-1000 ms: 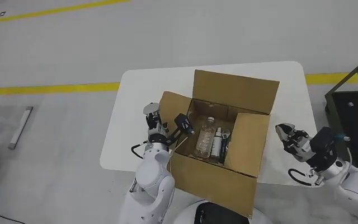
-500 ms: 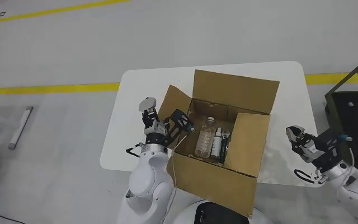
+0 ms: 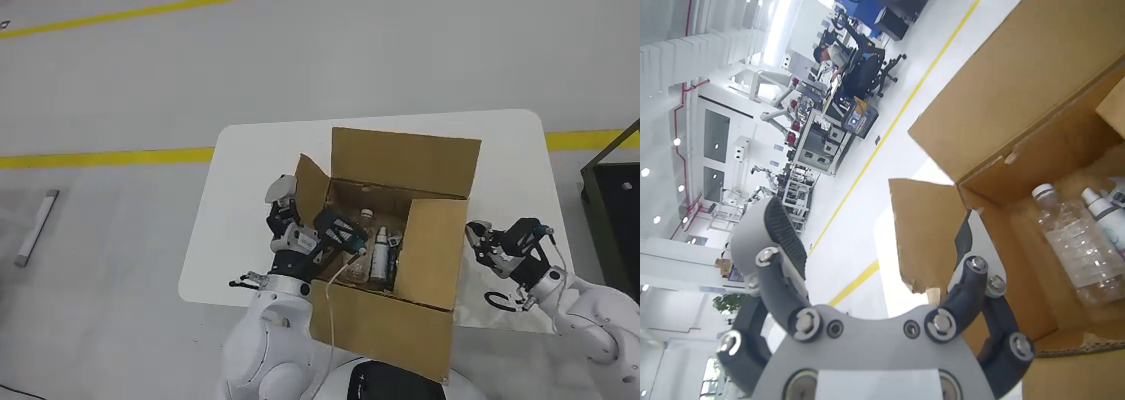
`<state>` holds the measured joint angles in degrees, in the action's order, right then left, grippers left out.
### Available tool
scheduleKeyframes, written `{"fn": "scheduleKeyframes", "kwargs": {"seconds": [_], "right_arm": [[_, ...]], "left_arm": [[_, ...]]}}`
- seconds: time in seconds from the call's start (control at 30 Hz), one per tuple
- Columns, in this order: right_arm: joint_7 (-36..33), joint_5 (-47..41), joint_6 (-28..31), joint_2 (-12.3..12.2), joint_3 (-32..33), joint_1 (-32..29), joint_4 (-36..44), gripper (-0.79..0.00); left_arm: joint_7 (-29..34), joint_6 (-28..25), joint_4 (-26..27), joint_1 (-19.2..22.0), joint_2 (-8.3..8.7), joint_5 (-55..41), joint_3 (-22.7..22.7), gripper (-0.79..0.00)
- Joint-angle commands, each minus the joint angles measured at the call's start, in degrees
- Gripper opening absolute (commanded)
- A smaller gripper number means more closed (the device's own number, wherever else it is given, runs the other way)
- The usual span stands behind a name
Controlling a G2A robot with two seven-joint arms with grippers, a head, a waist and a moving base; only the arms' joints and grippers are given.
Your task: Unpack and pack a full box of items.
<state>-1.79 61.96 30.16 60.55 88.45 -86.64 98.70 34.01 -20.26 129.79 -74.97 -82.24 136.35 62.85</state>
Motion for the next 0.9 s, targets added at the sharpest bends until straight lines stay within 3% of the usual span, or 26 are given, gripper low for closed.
{"fn": "scheduleKeyframes", "kwargs": {"seconds": [0.0,0.2,0.43,0.5,0.57,0.87], "right_arm": [[-0.6,0.2,0.9,0.0,-0.7,2.3,-1.5,-0.785],[-2.5,0.7,2.8,0.2,-3.5,8.2,-5.0,-0.785],[-2.0,2.7,3.5,0.3,-4.3,12.0,-7.6,-0.785],[-1.3,2.8,3.4,0.1,-3.0,11.2,-7.2,-0.785],[-0.4,2.7,3.5,-0.1,-1.3,9.6,-6.3,-0.785],[2.7,-2.5,5.8,-1.1,10.2,-4.4,3.4,-0.785]], "left_arm": [[-0.5,-0.6,0.5,0.0,-0.03,-0.4,-0.3,0.000],[-2.4,-1.0,0.4,-0.9,-0.33,-6.0,-1.6,0.000],[-2.9,-2.4,-0.4,-1.3,-1.19,-24.6,-2.9,0.000],[-2.3,-2.2,-1.5,-1.0,-1.50,-30.8,-3.1,0.000],[-1.2,-0.5,-3.4,-1.5,-2.06,-43.7,-2.9,0.000],[4.7,4.4,-12.9,3.4,-3.06,-67.2,-1.2,0.000]]}}
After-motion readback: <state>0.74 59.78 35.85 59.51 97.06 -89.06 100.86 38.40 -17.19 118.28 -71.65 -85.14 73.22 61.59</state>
